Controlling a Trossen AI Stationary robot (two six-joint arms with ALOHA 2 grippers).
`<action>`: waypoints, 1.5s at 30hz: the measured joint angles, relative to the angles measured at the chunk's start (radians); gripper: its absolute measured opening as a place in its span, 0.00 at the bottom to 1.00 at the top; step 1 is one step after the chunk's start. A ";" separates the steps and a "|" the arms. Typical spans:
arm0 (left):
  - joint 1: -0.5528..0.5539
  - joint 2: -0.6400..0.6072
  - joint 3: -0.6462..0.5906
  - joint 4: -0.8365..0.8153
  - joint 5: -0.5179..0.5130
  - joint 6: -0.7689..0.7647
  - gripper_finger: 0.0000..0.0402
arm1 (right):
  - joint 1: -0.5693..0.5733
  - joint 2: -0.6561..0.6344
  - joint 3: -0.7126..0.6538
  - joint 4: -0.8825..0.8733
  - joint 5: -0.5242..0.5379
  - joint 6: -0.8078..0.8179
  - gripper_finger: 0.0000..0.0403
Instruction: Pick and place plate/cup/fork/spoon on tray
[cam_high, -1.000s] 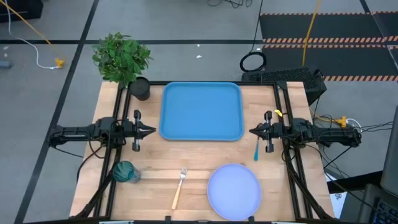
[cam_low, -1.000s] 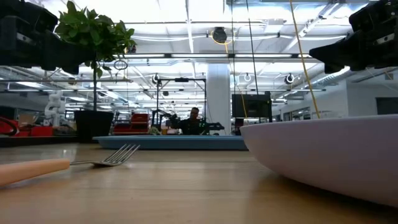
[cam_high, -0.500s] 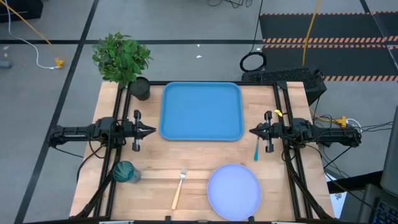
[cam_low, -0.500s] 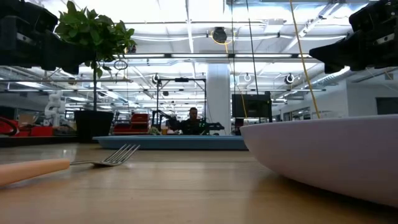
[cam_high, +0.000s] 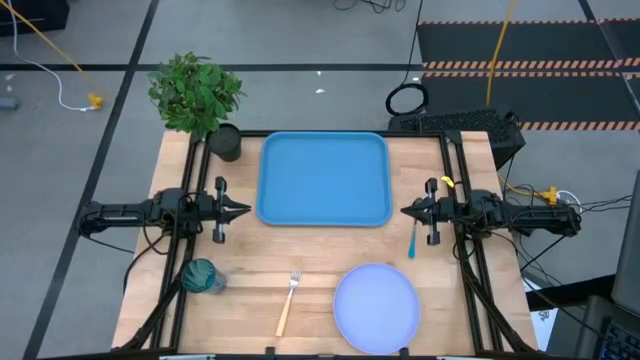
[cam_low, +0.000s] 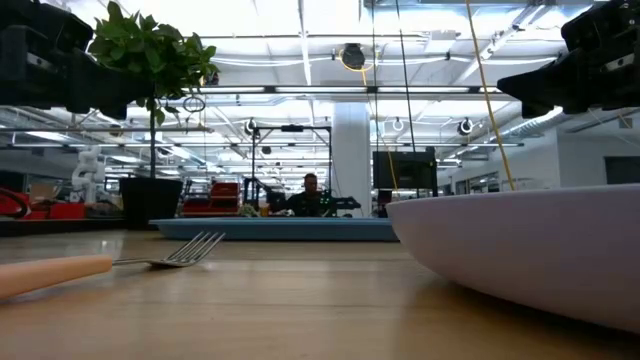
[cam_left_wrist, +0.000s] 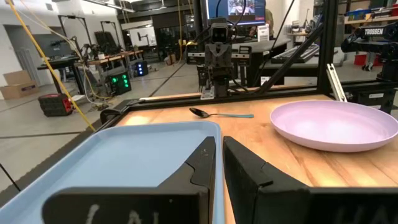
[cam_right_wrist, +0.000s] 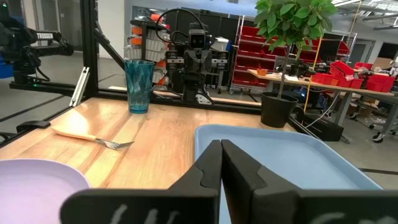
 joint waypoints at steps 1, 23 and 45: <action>0.000 0.000 0.000 0.000 0.000 0.000 0.09 | 0.000 0.000 0.000 0.000 0.000 0.000 0.00; 0.000 0.000 0.000 0.000 0.000 0.000 0.09 | 0.000 0.000 0.000 0.000 0.000 0.000 0.00; 0.000 0.000 -0.001 0.096 -0.001 -0.101 0.09 | 0.000 0.000 0.000 0.000 0.000 0.000 0.00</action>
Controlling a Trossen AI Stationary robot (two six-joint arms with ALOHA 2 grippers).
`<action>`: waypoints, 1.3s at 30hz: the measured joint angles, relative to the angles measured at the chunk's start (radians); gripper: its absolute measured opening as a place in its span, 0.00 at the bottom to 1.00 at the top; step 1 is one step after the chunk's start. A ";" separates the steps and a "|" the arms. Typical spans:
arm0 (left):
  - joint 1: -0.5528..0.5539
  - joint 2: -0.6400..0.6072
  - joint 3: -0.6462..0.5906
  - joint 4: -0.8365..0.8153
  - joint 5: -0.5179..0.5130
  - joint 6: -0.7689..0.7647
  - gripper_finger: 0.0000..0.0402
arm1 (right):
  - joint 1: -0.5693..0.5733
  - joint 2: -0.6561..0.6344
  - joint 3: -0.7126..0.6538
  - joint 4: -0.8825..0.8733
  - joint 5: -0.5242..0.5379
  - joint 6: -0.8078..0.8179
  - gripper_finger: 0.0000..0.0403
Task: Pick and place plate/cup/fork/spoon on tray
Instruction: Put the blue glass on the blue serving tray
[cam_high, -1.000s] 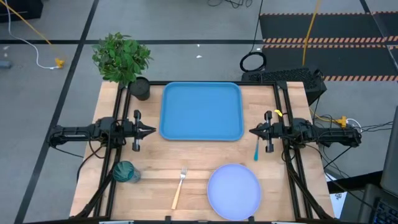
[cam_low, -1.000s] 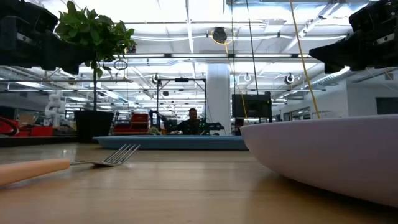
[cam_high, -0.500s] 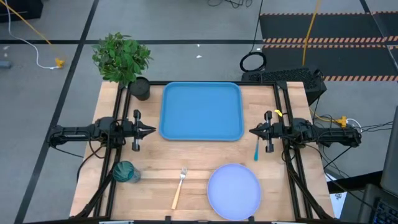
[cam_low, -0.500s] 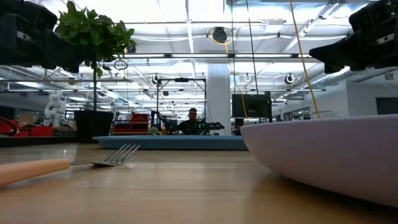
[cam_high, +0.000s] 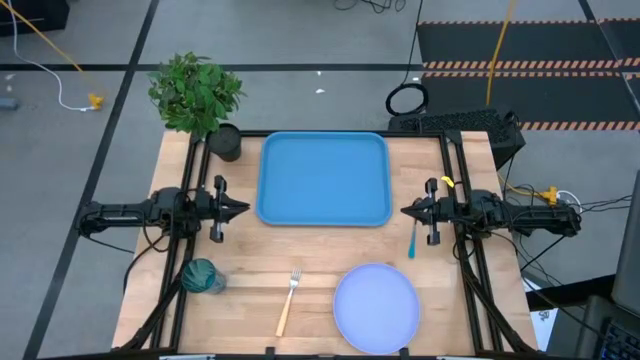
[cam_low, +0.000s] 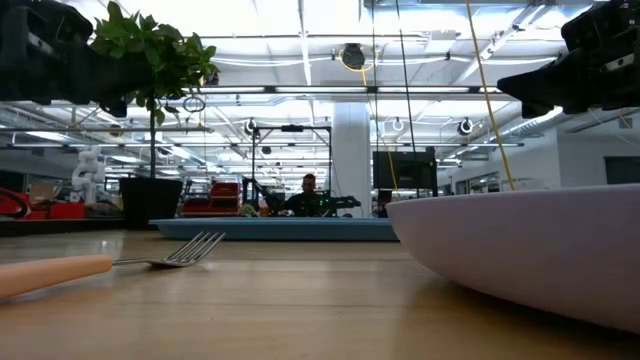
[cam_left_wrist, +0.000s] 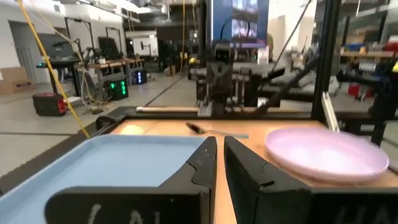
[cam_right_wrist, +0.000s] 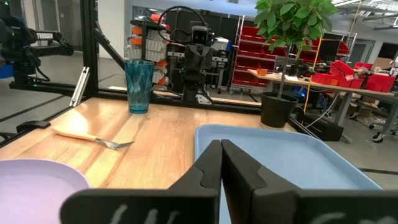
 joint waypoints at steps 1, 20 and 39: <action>0.000 0.000 0.000 0.027 0.000 -0.008 0.09 | 0.000 0.000 0.000 0.000 0.000 0.000 0.00; -0.105 0.235 0.442 -0.070 0.156 -0.058 0.09 | 0.000 0.000 0.000 0.006 0.005 -0.063 0.00; -0.109 0.707 1.253 -0.896 0.129 0.022 0.09 | 0.000 0.000 0.000 0.019 0.013 -0.036 0.00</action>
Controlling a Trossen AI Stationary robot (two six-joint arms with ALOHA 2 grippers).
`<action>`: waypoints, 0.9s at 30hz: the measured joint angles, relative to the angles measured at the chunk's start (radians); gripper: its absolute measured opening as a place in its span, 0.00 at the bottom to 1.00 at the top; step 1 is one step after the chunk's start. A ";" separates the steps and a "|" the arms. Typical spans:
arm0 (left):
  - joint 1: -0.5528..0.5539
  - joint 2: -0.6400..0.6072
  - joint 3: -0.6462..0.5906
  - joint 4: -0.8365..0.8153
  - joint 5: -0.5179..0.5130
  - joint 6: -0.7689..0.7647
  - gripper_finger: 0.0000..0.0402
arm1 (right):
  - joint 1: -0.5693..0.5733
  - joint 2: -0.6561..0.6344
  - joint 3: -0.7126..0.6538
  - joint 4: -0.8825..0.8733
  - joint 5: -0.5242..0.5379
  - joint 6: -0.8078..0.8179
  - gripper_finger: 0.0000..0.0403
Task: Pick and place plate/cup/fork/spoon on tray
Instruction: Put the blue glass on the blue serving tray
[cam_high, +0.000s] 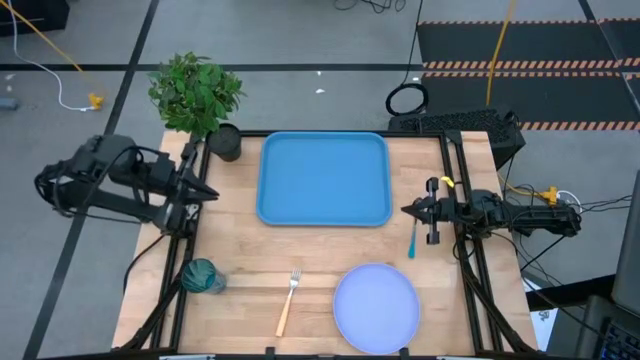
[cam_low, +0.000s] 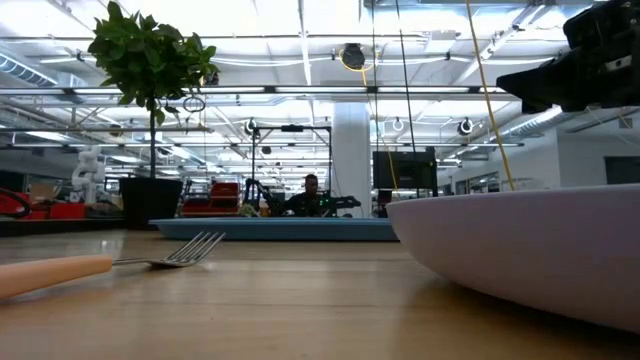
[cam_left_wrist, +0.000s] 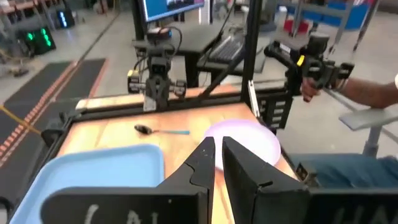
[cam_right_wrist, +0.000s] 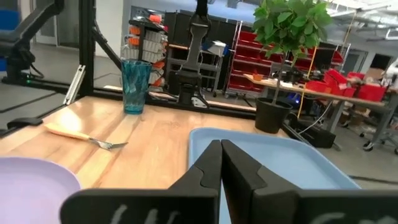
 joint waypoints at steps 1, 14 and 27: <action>0.000 0.015 0.029 -0.021 0.000 -0.001 0.09 | 0.000 0.000 0.000 0.000 0.013 0.014 0.00; -0.109 0.169 0.134 -0.232 -0.002 -0.059 0.09 | 0.000 0.000 0.000 0.000 0.073 0.089 0.00; -0.432 0.399 0.267 -0.476 -0.234 -0.251 0.09 | 0.000 0.000 0.000 0.014 0.192 0.061 0.00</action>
